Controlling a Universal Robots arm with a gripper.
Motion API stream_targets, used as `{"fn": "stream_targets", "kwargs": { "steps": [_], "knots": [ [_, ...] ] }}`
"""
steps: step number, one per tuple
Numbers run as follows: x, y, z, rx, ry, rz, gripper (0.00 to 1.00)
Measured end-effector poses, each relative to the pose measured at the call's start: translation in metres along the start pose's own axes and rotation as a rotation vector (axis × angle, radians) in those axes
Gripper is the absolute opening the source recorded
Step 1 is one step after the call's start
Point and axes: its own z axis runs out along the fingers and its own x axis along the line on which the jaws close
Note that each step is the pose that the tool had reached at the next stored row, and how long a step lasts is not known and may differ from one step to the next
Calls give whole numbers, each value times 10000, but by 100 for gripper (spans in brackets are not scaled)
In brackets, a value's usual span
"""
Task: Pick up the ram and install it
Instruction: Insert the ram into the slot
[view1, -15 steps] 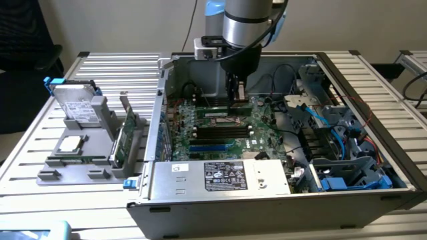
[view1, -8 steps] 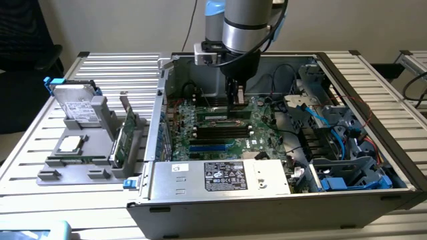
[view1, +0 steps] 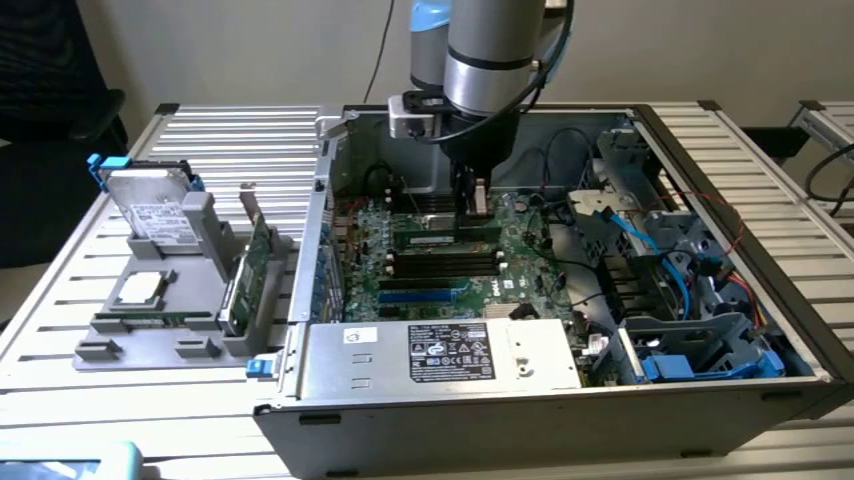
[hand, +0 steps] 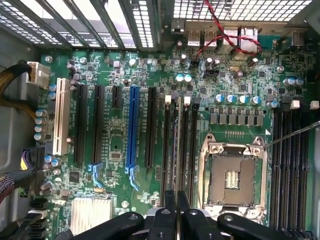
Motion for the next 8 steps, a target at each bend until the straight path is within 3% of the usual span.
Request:
{"fn": "stream_targets", "kwargs": {
  "steps": [8],
  "knots": [
    [30,0,49,1,-2,1,13]
  ]
}}
